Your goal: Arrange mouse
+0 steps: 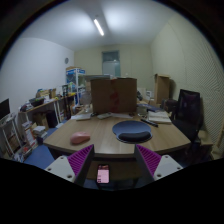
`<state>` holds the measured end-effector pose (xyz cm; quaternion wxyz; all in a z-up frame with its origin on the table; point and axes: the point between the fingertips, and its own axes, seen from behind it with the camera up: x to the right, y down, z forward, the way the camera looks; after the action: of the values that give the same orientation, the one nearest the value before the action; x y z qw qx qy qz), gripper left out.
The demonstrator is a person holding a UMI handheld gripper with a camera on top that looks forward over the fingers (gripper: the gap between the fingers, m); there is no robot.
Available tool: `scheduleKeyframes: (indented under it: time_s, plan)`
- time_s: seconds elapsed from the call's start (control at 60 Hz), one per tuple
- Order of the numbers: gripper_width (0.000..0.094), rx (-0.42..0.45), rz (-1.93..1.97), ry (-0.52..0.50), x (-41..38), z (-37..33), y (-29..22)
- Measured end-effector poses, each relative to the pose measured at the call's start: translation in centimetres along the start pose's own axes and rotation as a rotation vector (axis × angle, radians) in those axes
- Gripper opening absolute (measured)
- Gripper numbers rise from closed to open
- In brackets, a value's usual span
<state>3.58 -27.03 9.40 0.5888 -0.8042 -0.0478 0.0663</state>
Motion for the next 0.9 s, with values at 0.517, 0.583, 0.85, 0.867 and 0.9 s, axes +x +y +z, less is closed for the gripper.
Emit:
scheduleKeyframes:
  time_s: [0.517, 0.583, 0.85, 0.867, 0.9]
  plan:
    - [0.084, -0.081, -0.04, -0.201, -15.6, 10.2, 3.6]
    - [0.0848, -0.108, -0.025, -0.202, -17.0, 12.7, 4.3]
    - [0.0841, -0.144, -0.033, -0.129, -19.9, 19.9, 5.1]
    - [0.0843, -0.148, -0.034, -0.115, -19.9, 20.2, 5.1]
    - [0.0836, -0.146, -0.035, -0.094, -19.8, 21.0, 4.9]
